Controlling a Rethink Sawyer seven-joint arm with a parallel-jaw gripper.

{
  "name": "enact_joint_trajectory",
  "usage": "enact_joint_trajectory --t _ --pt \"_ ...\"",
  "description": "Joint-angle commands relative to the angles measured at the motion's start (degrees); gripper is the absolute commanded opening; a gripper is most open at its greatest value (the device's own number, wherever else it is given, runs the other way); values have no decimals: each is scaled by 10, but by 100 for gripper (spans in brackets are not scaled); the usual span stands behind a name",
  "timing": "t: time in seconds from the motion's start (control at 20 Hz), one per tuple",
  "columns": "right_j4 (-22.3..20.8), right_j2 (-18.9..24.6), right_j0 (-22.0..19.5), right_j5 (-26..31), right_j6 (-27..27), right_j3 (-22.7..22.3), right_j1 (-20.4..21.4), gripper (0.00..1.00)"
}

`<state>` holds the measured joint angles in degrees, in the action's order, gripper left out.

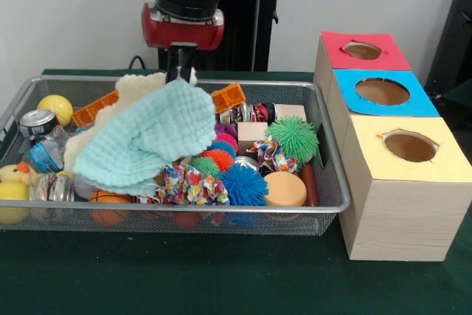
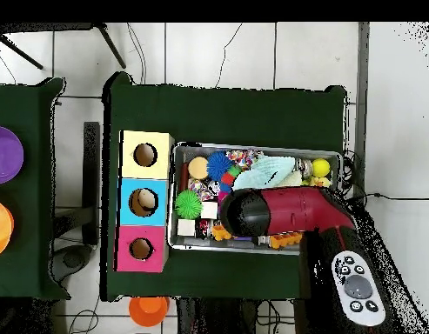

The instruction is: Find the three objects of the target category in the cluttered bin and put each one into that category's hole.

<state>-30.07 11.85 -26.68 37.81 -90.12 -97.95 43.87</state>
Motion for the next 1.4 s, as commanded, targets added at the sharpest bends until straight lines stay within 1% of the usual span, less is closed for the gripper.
enact_joint_trajectory --t 0.05,0.4,0.6,0.8,0.9,0.95,1.1,1.2,1.3,1.35,1.4 --pt "68 90 -10 58 42 -67 30 0" --pt "109 137 -24 6 28 -89 41 0" --pt "130 173 -44 -42 16 -118 48 0" --pt "137 197 -51 -67 5 -120 37 0" --pt "133 199 -50 -76 -2 -118 32 0" --pt "129 198 -50 -78 -3 -119 30 0" --pt "115 195 -46 -36 20 -112 26 0" --pt "102 189 -43 -21 29 -107 25 0" --pt "100 190 -44 -7 36 -104 23 0" --pt "98 191 -44 -1 39 -103 22 100" --pt "96 190 -44 4 42 -101 22 100"
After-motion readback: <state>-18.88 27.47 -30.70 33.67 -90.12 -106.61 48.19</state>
